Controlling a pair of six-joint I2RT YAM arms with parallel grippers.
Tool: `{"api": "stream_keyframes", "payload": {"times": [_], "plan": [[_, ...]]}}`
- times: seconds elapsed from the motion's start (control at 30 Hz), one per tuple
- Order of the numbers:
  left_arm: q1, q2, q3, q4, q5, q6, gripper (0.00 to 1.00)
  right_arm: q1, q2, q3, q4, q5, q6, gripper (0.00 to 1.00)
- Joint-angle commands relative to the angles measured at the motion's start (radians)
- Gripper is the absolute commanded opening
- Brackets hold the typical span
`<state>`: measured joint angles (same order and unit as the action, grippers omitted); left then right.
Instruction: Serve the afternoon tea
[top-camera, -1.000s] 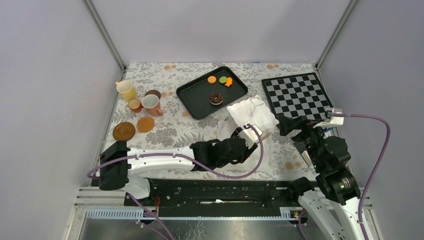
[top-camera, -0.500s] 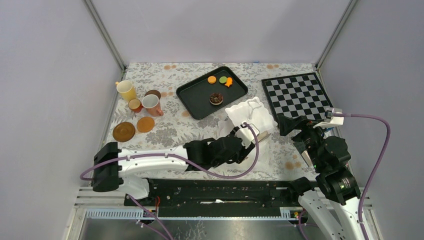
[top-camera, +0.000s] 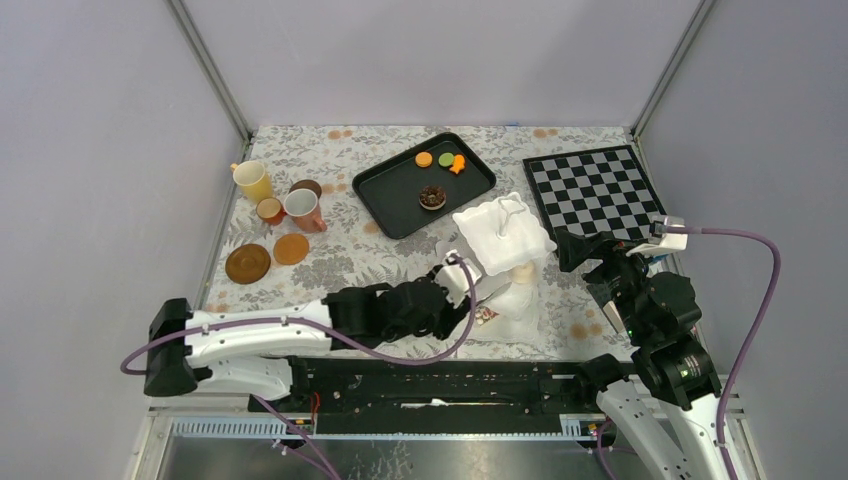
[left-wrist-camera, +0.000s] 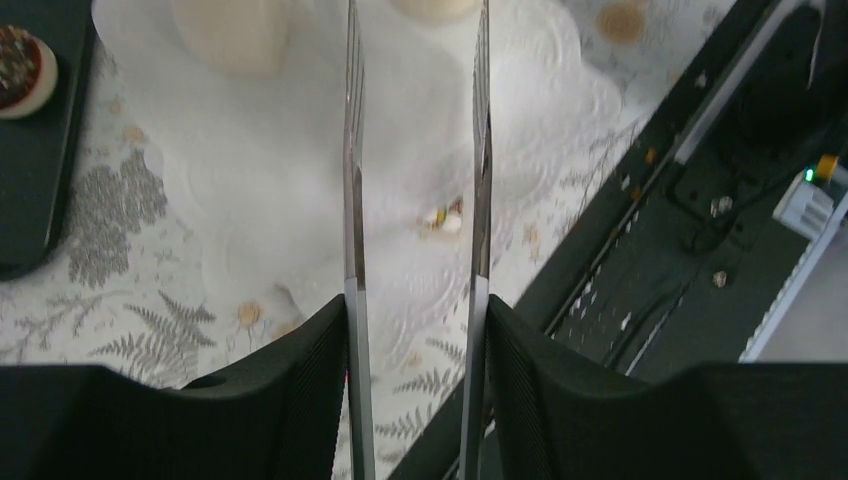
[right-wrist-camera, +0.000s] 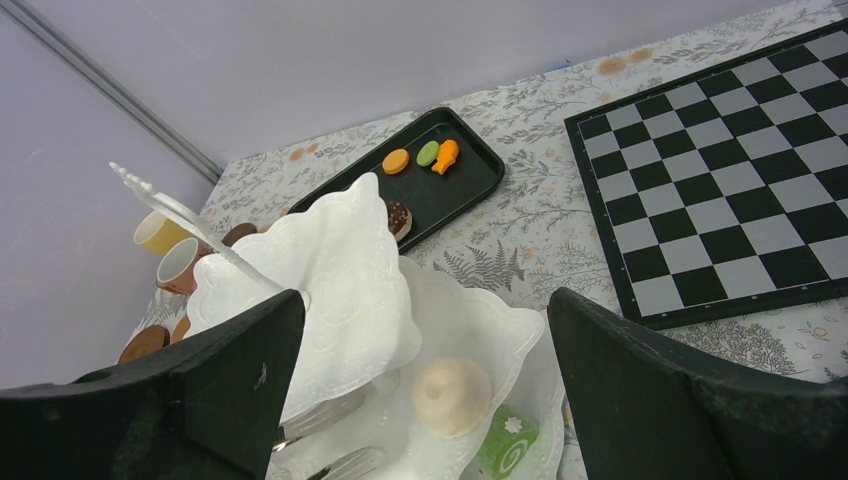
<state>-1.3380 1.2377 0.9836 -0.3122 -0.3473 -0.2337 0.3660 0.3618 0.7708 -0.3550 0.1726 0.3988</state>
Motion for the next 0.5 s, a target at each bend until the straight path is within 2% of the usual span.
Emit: {"api": "stream_keyframes", "payload": {"times": [0.0, 0.13, 0.27, 0.37, 0.47], "plan": [[-0.003, -0.138, -0.056, -0.087, 0.075, -0.009, 0.50, 0.006, 0.002, -0.001, 0.022, 0.006, 0.001, 0.98], [-0.003, -0.292, -0.090, -0.178, 0.054, -0.021, 0.49, 0.005, 0.013, -0.007, 0.028, 0.004, -0.001, 0.98], [0.035, -0.377, -0.082, -0.296, -0.092, -0.091, 0.50, 0.005, 0.023, -0.015, 0.045, -0.005, 0.003, 0.98], [0.196, -0.404, -0.052, -0.354, -0.150, -0.123, 0.52, 0.005, 0.032, -0.016, 0.054, -0.011, 0.003, 0.98], [0.407, -0.401, -0.022, -0.335, -0.121, -0.118, 0.53, 0.006, 0.042, -0.016, 0.058, -0.015, -0.001, 0.98]]}}
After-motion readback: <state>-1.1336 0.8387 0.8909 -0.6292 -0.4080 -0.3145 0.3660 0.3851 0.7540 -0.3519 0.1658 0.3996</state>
